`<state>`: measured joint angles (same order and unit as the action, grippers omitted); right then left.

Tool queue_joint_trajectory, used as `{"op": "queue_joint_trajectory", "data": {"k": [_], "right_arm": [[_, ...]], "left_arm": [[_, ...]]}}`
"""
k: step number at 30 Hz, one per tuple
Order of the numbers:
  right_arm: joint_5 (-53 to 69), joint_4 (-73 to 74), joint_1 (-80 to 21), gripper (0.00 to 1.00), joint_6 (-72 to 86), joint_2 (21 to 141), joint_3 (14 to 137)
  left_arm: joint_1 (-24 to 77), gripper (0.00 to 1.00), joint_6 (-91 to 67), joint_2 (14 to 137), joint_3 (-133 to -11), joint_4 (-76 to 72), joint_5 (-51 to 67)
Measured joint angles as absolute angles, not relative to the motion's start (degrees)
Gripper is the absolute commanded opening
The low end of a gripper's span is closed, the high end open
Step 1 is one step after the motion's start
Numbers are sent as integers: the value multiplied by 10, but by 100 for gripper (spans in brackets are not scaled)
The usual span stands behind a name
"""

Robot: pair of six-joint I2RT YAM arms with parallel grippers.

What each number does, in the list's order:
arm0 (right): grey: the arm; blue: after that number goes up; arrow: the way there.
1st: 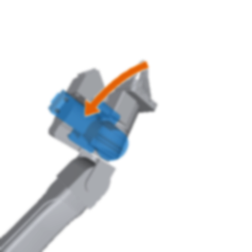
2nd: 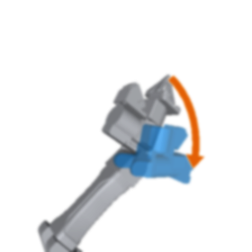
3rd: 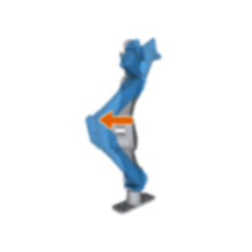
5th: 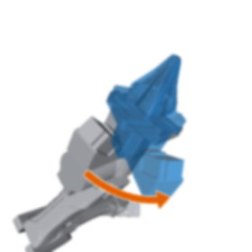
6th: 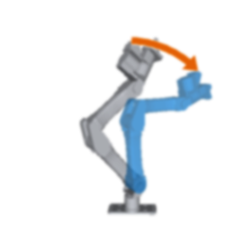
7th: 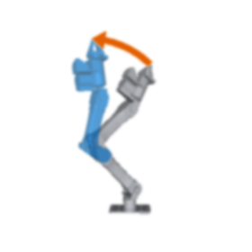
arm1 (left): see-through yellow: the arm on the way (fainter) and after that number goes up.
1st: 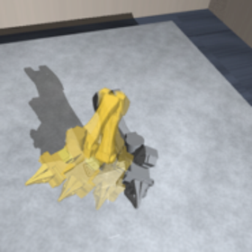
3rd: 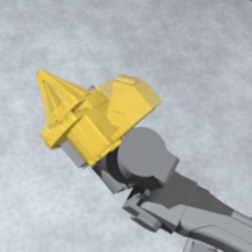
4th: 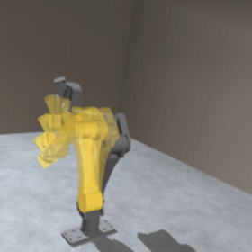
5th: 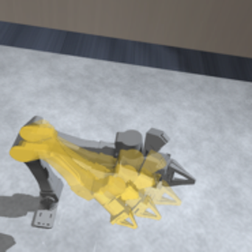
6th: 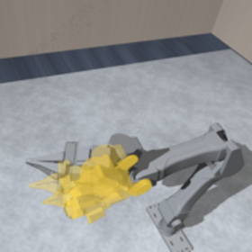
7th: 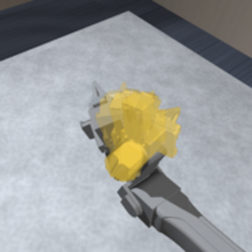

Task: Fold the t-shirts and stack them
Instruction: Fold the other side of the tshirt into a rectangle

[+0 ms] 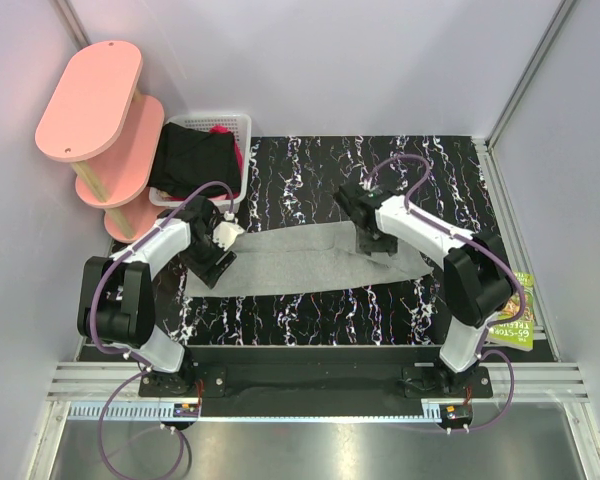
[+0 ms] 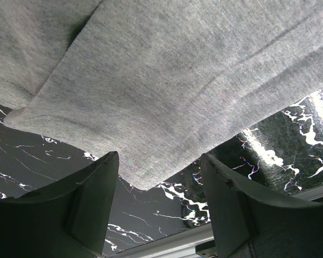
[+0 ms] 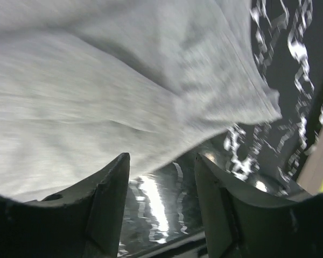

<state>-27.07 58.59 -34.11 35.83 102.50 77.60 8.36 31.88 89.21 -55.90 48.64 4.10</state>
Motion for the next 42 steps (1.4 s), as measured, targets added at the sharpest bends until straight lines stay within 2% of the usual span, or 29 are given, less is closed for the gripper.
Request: {"op": "queue_joint_trajectory", "data": {"k": [7, 13, 18, 25, 32, 42], "right_arm": [[-246, 534, -375, 54, 312, 1087, 909], [-228, 509, -389, 46, 285, 1191, 956], [-230, 509, -388, 44, 279, 1248, 977], [-233, 511, -388, 42, 269, 1256, 1018], [-234, 512, -388, 35, 265, 1256, 1032], [-233, 513, -388, 34, 266, 1267, 1032]], "left_arm": [[83, 67, 319, 892, -559, 487, 41], [84, 67, 319, 890, -559, 487, 40], [83, 67, 319, 885, -559, 487, 40], [83, 67, 319, 885, -558, 487, 41], [83, 67, 319, 885, -557, 487, 41], [84, 67, 319, 885, -557, 487, 41]]}}
